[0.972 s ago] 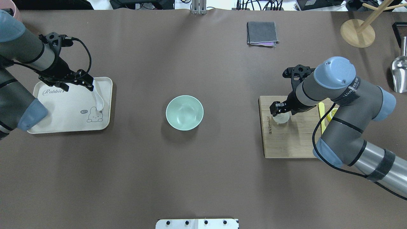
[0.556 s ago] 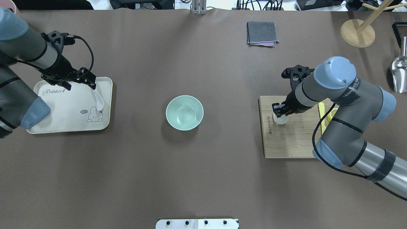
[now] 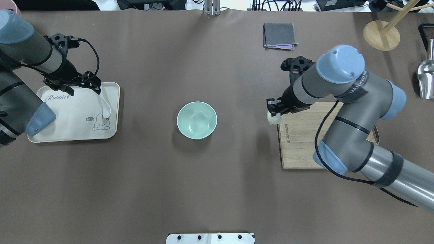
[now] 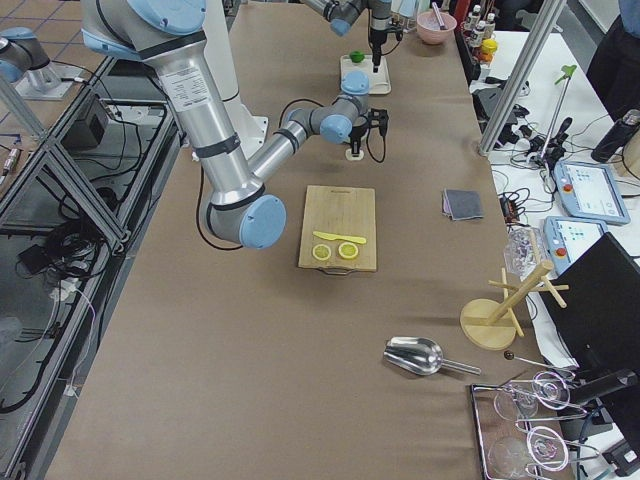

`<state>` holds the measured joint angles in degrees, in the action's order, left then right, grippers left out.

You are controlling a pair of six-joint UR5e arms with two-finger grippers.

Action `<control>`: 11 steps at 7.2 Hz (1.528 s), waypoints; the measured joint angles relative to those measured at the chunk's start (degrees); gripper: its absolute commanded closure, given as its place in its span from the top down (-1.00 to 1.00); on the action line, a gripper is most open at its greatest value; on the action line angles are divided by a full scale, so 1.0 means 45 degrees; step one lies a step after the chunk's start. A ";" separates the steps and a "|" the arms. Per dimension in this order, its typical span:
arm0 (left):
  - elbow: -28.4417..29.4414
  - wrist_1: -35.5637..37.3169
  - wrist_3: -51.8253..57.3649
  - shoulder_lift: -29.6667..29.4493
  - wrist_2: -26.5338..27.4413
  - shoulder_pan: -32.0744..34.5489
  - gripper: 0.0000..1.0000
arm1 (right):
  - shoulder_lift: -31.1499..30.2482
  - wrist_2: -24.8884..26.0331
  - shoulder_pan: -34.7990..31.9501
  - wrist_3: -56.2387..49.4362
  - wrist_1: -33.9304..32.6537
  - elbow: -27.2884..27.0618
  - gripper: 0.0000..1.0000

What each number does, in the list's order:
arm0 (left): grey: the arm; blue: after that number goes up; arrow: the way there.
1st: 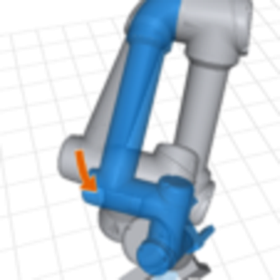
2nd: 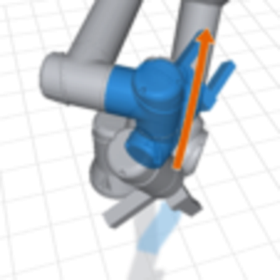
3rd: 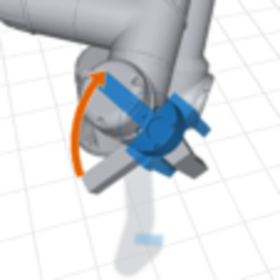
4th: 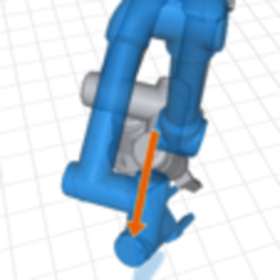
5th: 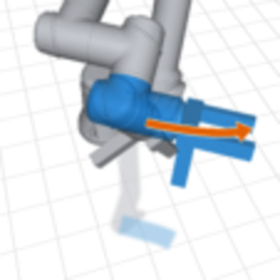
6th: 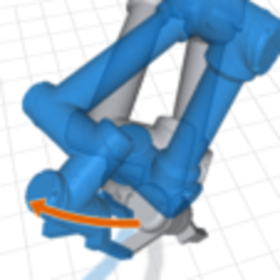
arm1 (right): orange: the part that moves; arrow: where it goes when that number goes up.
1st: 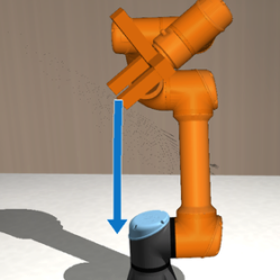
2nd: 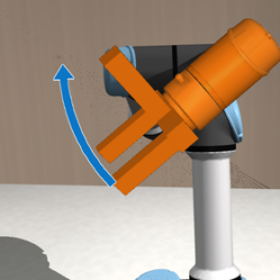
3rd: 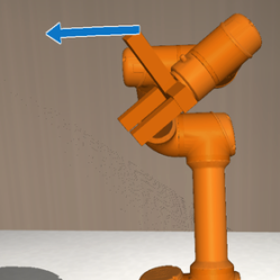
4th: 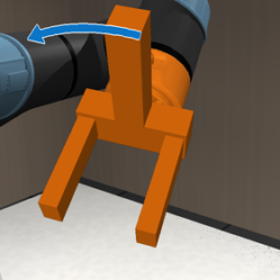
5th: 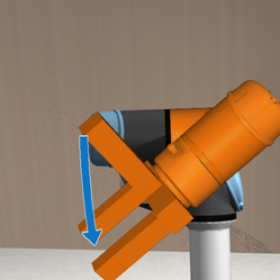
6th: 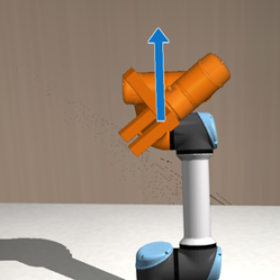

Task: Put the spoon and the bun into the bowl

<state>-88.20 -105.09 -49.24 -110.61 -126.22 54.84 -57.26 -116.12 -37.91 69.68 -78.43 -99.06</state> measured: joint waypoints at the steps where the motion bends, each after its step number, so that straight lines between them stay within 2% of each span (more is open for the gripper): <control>1: 0.0261 -0.0004 -0.0013 -0.0120 0.0065 0.0001 0.94 | 0.1197 0.0539 0.0505 0.1001 -0.0156 0.0549 -1.00; 2: 0.0402 -0.0002 -0.0034 -0.0194 0.0088 0.0001 0.94 | 0.2113 0.1219 0.0993 0.1692 -0.0185 0.1180 -1.00; 3: 0.0460 0.0005 -0.0071 -0.0237 0.0096 0.0000 0.94 | 0.2857 0.1834 0.1354 0.2083 -0.0151 0.1919 -0.80; 4: 0.0478 0.0010 -0.0131 -0.0253 0.0099 0.0000 0.94 | 0.3438 0.2333 0.1591 0.2270 -0.0039 0.2621 0.63; 5: 0.0488 0.0008 -0.0245 -0.0258 0.0100 -0.0002 0.94 | 0.3759 0.2684 0.1757 0.2469 0.0214 0.3125 0.99; 8: 0.0598 -0.0054 -0.0503 -0.0269 0.0100 -0.0023 0.92 | 0.3881 0.2903 0.1924 0.3255 0.0654 0.3448 0.99; 11: 0.0852 -0.0334 -0.0706 -0.0339 0.0101 -0.0161 0.48 | 0.2690 0.2467 0.1640 0.3115 0.0582 0.1897 1.00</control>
<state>-84.37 -106.59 -52.42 -112.13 -125.77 54.12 -45.16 -105.02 -30.53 83.70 -75.81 -90.52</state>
